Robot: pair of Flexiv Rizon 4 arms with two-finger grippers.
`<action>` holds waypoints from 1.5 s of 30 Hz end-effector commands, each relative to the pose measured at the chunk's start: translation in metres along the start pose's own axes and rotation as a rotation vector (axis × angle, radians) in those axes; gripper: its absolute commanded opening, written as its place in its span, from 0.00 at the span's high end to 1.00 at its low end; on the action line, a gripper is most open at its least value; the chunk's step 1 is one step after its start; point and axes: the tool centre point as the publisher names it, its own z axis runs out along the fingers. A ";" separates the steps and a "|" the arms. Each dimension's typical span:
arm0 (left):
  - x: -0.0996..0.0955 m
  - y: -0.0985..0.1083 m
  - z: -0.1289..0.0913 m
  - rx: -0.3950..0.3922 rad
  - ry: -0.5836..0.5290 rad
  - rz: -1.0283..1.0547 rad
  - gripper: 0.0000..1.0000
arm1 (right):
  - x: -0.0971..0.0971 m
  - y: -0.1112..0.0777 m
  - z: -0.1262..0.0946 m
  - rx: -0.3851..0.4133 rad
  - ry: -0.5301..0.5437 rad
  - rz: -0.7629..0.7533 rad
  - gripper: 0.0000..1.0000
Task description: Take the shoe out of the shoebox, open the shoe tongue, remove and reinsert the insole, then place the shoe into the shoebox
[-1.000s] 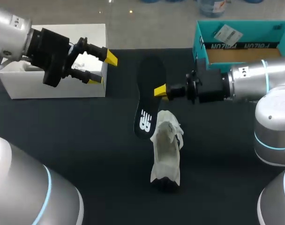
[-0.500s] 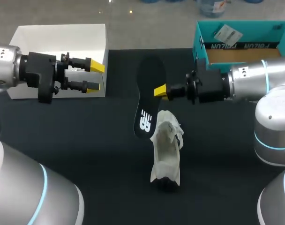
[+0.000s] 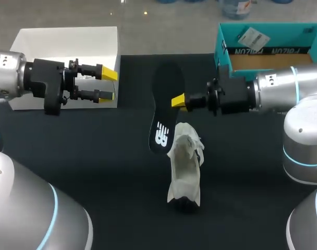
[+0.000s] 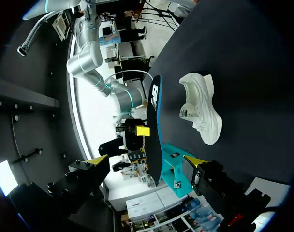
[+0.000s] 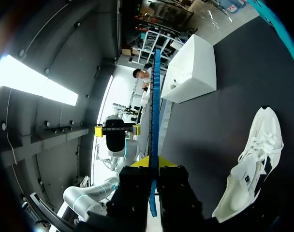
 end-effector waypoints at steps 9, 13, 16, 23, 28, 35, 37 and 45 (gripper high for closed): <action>0.000 -0.006 0.048 0.041 -0.095 0.083 0.00 | 0.000 0.000 0.002 -0.001 -0.003 0.001 1.00; -0.002 -0.007 0.066 0.052 -0.102 0.089 0.00 | 0.000 0.000 0.002 -0.001 -0.003 0.001 1.00; -0.002 -0.008 0.076 0.057 -0.111 0.090 0.00 | 0.000 0.000 0.002 -0.001 -0.003 0.001 1.00; 0.002 -0.008 0.095 0.064 -0.111 0.101 0.00 | 0.000 0.000 0.002 -0.001 -0.003 0.001 1.00; 0.007 -0.006 0.098 0.053 -0.104 0.091 0.00 | 0.000 0.000 0.002 -0.001 -0.003 0.001 1.00; 0.013 -0.004 0.104 0.029 -0.102 0.082 0.00 | 0.000 0.000 0.002 -0.001 -0.003 0.001 1.00; 0.014 -0.003 0.106 0.028 -0.104 0.081 0.00 | 0.000 0.000 0.002 -0.001 -0.003 0.001 1.00; 0.015 0.000 0.114 0.023 -0.117 0.082 0.63 | 0.000 0.000 0.002 -0.001 -0.003 0.001 1.00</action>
